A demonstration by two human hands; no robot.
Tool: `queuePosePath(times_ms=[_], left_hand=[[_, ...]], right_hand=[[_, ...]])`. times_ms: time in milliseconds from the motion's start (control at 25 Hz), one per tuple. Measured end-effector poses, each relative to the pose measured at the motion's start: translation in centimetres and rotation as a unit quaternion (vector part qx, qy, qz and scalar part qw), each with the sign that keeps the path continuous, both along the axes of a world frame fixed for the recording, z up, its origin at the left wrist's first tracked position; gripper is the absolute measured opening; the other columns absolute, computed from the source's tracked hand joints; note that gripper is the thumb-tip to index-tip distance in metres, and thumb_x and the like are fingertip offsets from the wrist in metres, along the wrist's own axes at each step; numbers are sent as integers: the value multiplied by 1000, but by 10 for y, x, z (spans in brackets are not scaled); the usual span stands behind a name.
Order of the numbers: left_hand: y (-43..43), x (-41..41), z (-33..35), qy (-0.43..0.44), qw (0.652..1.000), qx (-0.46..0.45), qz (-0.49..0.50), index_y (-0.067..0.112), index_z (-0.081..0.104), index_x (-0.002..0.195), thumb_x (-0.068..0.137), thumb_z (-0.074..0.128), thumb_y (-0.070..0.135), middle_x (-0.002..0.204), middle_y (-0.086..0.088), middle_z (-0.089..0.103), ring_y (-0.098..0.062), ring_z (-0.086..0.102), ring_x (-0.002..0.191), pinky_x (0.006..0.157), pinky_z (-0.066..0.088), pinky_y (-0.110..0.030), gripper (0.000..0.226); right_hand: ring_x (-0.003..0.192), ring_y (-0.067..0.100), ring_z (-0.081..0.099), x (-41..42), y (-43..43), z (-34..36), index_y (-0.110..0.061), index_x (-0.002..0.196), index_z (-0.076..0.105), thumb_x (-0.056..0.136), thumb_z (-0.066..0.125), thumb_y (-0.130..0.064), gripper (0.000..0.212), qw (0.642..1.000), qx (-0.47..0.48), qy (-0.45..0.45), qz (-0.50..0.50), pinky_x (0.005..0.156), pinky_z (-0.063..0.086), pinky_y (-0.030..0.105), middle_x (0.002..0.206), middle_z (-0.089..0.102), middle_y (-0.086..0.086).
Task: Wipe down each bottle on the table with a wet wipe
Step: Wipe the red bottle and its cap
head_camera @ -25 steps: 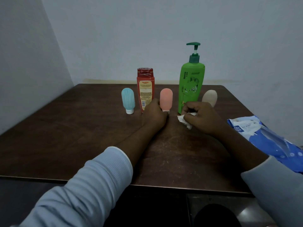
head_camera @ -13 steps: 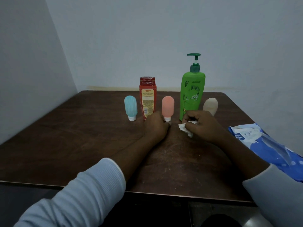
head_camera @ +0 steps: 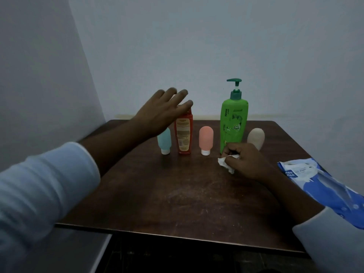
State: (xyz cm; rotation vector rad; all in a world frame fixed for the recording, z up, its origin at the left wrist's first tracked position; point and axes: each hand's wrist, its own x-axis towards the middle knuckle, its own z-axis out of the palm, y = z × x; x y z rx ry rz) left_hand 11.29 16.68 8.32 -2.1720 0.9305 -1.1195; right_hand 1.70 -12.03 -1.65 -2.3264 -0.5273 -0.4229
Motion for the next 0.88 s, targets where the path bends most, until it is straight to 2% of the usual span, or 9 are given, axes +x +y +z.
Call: queuePosePath(times_ms=[80, 200, 320, 480, 600, 680, 720, 800, 880], left_hand=[[-1, 11, 14, -25, 992, 121, 15, 18, 28, 156, 82, 77, 7, 162, -18, 33, -39, 40, 141, 106, 43, -50, 90], [-5, 24, 20, -32, 974, 224, 7, 17, 26, 158, 85, 77, 8, 161, -16, 36, -38, 39, 144, 110, 40, -51, 90], [-12, 29, 27, -21, 963, 268, -23, 12, 35, 152, 87, 75, 8, 151, -17, 46, -35, 51, 130, 101, 48, -47, 77], [-18, 28, 40, -16, 948, 312, -61, 8, 52, 135, 91, 71, 7, 124, -10, 59, -25, 58, 102, 80, 50, -37, 49], [-25, 20, 54, 26, 943, 331, -40, 13, 56, 131, 95, 67, 13, 124, -6, 60, -23, 56, 110, 88, 47, -36, 38], [-28, 8, 64, 116, 948, 298, -15, 16, 59, 131, 96, 67, 24, 126, -3, 62, -22, 56, 115, 94, 48, -36, 36], [-26, 1, 66, 176, 951, 253, -3, 17, 61, 131, 93, 73, 29, 126, -1, 62, -21, 56, 116, 96, 50, -37, 42], [-15, -18, 64, 302, 945, 128, 23, 21, 61, 133, 82, 84, 37, 125, 3, 63, -17, 57, 114, 96, 52, -37, 58], [2, -42, 48, 395, 918, -17, 26, 24, 63, 132, 76, 88, 43, 119, 9, 63, -9, 58, 105, 89, 51, -27, 64]], right_hand=[[62, 7, 65, -1, 0, 0, -20, 74, 67, 82, 59, -6, 18, 1000, 8, 5, 0, 55, 45, 12, 66, 69, -3], [61, 7, 65, -1, 0, 0, -19, 75, 66, 83, 59, -6, 17, 1000, 4, 7, -4, 55, 45, 11, 66, 69, -2], [63, 6, 64, 1, 0, -1, -19, 75, 66, 82, 60, -7, 16, 1000, 2, 7, 2, 56, 44, 11, 68, 68, -3], [66, 5, 62, 3, 1, -1, -20, 75, 67, 82, 60, -7, 16, 1000, -10, -1, 6, 57, 43, 12, 70, 67, -5], [65, 4, 64, 3, -1, -1, -21, 76, 67, 82, 60, -6, 18, 1000, 2, -7, -3, 58, 45, 13, 69, 69, -5], [69, 4, 64, 3, -1, 0, -20, 80, 68, 82, 59, -9, 14, 998, 27, -43, -25, 60, 45, 14, 73, 69, -7], [73, 3, 62, 5, -1, 1, -19, 83, 68, 83, 59, -11, 12, 996, 39, -73, -43, 62, 44, 14, 77, 68, -9], [79, -1, 58, 7, -2, 3, -17, 89, 67, 86, 60, -9, 11, 989, 61, -109, -75, 64, 40, 11, 85, 64, -11], [82, -5, 58, 6, -2, 5, -19, 96, 66, 90, 61, -9, 13, 988, 67, -108, -92, 64, 39, 6, 89, 64, -15]])
